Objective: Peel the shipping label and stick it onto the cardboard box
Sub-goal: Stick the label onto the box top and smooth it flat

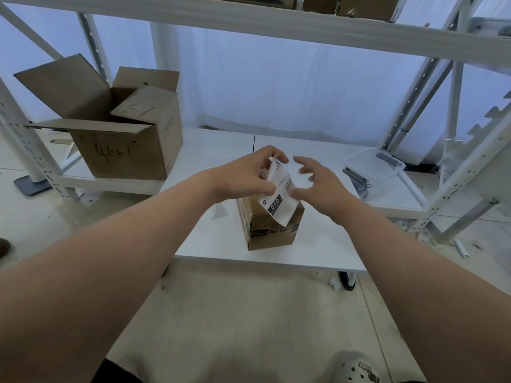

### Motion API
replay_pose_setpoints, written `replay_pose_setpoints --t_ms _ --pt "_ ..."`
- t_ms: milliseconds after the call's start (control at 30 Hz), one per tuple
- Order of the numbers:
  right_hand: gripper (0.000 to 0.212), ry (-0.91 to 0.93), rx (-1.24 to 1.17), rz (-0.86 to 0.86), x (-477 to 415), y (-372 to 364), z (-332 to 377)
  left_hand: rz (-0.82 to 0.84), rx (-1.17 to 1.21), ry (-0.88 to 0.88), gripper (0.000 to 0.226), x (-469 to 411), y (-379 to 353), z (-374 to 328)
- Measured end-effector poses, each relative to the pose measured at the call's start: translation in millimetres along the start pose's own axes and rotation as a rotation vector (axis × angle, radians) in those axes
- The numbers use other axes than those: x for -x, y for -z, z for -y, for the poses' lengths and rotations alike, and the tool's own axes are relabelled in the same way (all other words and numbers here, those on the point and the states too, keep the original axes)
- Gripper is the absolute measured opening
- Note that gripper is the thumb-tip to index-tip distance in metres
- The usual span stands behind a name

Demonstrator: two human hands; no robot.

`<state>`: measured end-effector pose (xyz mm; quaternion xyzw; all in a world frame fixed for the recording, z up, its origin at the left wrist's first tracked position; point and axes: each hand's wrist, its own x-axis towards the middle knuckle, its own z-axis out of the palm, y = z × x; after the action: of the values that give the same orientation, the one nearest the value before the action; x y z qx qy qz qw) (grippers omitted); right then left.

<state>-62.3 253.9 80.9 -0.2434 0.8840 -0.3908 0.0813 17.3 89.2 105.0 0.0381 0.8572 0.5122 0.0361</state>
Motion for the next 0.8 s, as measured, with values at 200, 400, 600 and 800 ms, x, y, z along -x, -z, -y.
replay_pose_setpoints --t_ms 200,400,600,800 --pt "0.038 -0.032 -0.375 0.245 7.7 -0.1 9.3 -0.133 0.094 0.051 0.063 -0.5 4.5 3.7" --pt "0.031 0.029 -0.410 0.210 3.8 -7.7 16.6 -0.482 0.104 0.109 0.057 -11.0 2.0 25.0" --pt "0.031 -0.087 -0.501 -0.156 -14.3 -15.4 0.6 -0.572 0.027 0.170 0.049 -22.3 -6.9 36.2" --pt "0.035 -0.232 -0.692 -0.201 -24.1 -22.1 -6.0 -0.260 -0.137 0.371 0.050 -20.4 -12.5 64.1"
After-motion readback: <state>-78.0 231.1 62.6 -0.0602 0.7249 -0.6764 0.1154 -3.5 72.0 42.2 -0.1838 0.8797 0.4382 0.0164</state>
